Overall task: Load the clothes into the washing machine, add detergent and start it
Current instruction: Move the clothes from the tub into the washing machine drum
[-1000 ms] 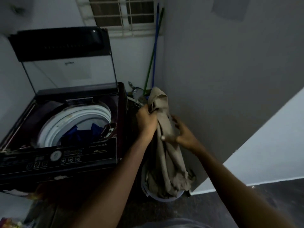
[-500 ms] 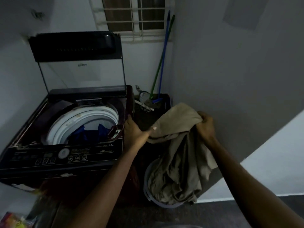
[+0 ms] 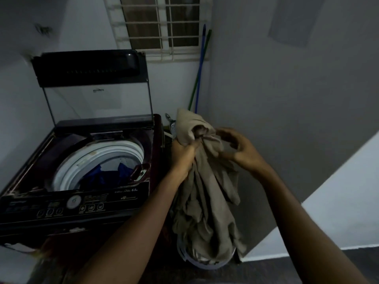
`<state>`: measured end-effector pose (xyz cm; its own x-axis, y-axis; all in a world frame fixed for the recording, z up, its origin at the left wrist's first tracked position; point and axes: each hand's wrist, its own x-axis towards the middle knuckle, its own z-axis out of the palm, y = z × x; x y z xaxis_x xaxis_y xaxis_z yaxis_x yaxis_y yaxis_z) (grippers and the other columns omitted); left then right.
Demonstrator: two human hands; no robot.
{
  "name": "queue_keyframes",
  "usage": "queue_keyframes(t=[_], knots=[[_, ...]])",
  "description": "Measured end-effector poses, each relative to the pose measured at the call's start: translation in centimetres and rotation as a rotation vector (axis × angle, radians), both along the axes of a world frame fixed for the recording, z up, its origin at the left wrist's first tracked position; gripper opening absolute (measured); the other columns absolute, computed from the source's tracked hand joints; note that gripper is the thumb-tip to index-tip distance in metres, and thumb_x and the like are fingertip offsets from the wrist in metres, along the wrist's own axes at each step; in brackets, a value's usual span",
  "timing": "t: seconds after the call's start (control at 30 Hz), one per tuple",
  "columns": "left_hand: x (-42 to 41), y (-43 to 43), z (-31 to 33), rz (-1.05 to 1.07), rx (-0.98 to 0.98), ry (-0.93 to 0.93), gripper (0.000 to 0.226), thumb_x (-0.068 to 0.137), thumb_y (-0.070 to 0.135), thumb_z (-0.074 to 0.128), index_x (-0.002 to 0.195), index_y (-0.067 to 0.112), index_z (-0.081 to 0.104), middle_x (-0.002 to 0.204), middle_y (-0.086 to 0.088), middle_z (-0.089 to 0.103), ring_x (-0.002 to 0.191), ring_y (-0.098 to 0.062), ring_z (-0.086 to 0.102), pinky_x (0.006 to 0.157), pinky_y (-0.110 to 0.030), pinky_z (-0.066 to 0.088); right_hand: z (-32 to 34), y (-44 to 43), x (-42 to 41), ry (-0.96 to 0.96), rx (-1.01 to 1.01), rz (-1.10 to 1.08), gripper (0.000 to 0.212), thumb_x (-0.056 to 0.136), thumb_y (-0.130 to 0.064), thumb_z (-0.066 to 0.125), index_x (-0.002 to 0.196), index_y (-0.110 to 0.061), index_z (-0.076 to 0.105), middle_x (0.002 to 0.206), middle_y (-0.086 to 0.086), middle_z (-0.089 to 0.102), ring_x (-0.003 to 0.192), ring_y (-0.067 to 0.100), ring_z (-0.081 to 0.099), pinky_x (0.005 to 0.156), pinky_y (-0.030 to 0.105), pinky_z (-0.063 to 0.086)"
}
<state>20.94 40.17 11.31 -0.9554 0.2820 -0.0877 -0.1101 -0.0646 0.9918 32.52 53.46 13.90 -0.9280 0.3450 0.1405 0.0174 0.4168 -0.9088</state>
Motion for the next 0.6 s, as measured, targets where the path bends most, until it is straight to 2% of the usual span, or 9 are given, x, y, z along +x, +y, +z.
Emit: queue_keyframes(t=[0.07, 0.1, 0.17, 0.27, 0.33, 0.4, 0.43, 0.53, 0.6], knots=[[-0.3, -0.1, 1.0, 0.031, 0.116, -0.048, 0.032, 0.082, 0.009, 0.076, 0.112, 0.003, 0.067, 0.105, -0.007, 0.072, 0.098, -0.023, 0.069, 0.08, -0.032, 0.057, -2.8, 0.7, 2.1, -0.121, -0.074, -0.091, 0.091, 0.067, -0.027, 0.087, 0.144, -0.028, 0.038, 0.143, -0.012, 0.045, 0.127, 0.004, 0.043, 0.101, 0.025, 0.04], [-0.3, -0.1, 1.5, 0.042, 0.171, -0.075, 0.032, 0.082, 0.008, 0.076, 0.113, 0.002, 0.068, 0.105, -0.009, 0.073, 0.098, -0.025, 0.07, 0.081, -0.033, 0.058, -4.3, 0.7, 2.8, -0.176, -0.098, -0.094, 0.099, 0.063, -0.03, 0.089, 0.145, -0.03, 0.033, 0.144, -0.014, 0.042, 0.13, 0.007, 0.04, 0.1, 0.022, 0.039], [0.0, 0.5, 2.8, 0.051, 0.287, -0.163, 0.033, 0.083, 0.007, 0.075, 0.114, 0.002, 0.067, 0.106, -0.012, 0.073, 0.098, -0.028, 0.07, 0.084, -0.038, 0.059, -6.6, -0.6, 2.8, -0.2, -0.162, -0.003, 0.097, 0.063, -0.021, 0.09, 0.14, -0.03, 0.032, 0.135, -0.021, 0.045, 0.127, 0.006, 0.043, 0.091, 0.008, 0.041], [1.2, 1.4, 4.3, -0.009, 0.525, -0.373, 0.034, 0.086, 0.008, 0.071, 0.119, 0.0, 0.065, 0.113, -0.018, 0.071, 0.103, -0.033, 0.069, 0.091, -0.048, 0.056, -10.2, -4.0, 0.6, -0.154, -0.105, 0.103, 0.116, 0.062, -0.031, 0.091, 0.149, -0.032, 0.015, 0.146, -0.025, 0.031, 0.132, -0.008, 0.036, 0.096, 0.006, 0.039], [1.3, 1.5, 4.9, -0.067, 0.647, -0.474, 0.039, 0.089, 0.012, 0.068, 0.125, -0.001, 0.062, 0.119, -0.021, 0.068, 0.11, -0.037, 0.065, 0.097, -0.054, 0.052, -12.1, -5.5, -1.2, -0.121, -0.079, -0.027, 0.087, 0.074, -0.032, 0.083, 0.144, -0.027, 0.031, 0.141, -0.021, 0.041, 0.126, -0.006, 0.043, 0.097, 0.014, 0.041], [0.3, 0.7, 5.2, -0.073, 0.696, -0.485, 0.045, 0.09, 0.017, 0.066, 0.13, -0.002, 0.058, 0.124, -0.022, 0.065, 0.115, -0.038, 0.063, 0.1, -0.055, 0.049, -12.2, -5.8, -2.2, -0.124, -0.014, -0.186, 0.04, 0.087, -0.027, 0.068, 0.124, -0.02, 0.057, 0.121, -0.005, 0.061, 0.115, 0.014, 0.058, 0.087, 0.025, 0.046], [-0.3, -0.1, 5.3, -0.044, 0.7, -0.463, 0.045, 0.091, 0.017, 0.065, 0.131, -0.002, 0.057, 0.125, -0.022, 0.065, 0.115, -0.038, 0.063, 0.099, -0.055, 0.05, -12.1, -5.5, -2.2, -0.109, 0.003, -0.226, 0.03, 0.088, -0.027, 0.062, 0.115, -0.015, 0.063, 0.111, 0.0, 0.066, 0.108, 0.021, 0.062, 0.081, 0.026, 0.046], [-3.3, -3.2, 4.6, 0.177, 0.464, -0.235, 0.039, 0.085, 0.008, 0.072, 0.122, -0.002, 0.063, 0.117, -0.018, 0.069, 0.108, -0.034, 0.066, 0.096, -0.052, 0.053, -10.2, -3.1, -1.2, -0.031, -0.002, -0.363, 0.042, 0.079, -0.03, 0.049, 0.108, -0.005, 0.067, 0.097, 0.002, 0.066, 0.097, 0.02, 0.064, 0.071, 0.027, 0.043], [-4.0, -5.1, 3.7, 0.253, 0.169, -0.007, 0.034, 0.081, 0.005, 0.074, 0.114, 0.004, 0.066, 0.108, -0.008, 0.071, 0.102, -0.027, 0.067, 0.093, -0.042, 0.056, -8.5, -1.1, -0.8, -0.022, -0.038, -0.435, 0.031, 0.078, -0.026, 0.049, 0.098, -0.013, 0.068, 0.091, 0.004, 0.069, 0.091, 0.024, 0.066, 0.069, 0.036, 0.051]])
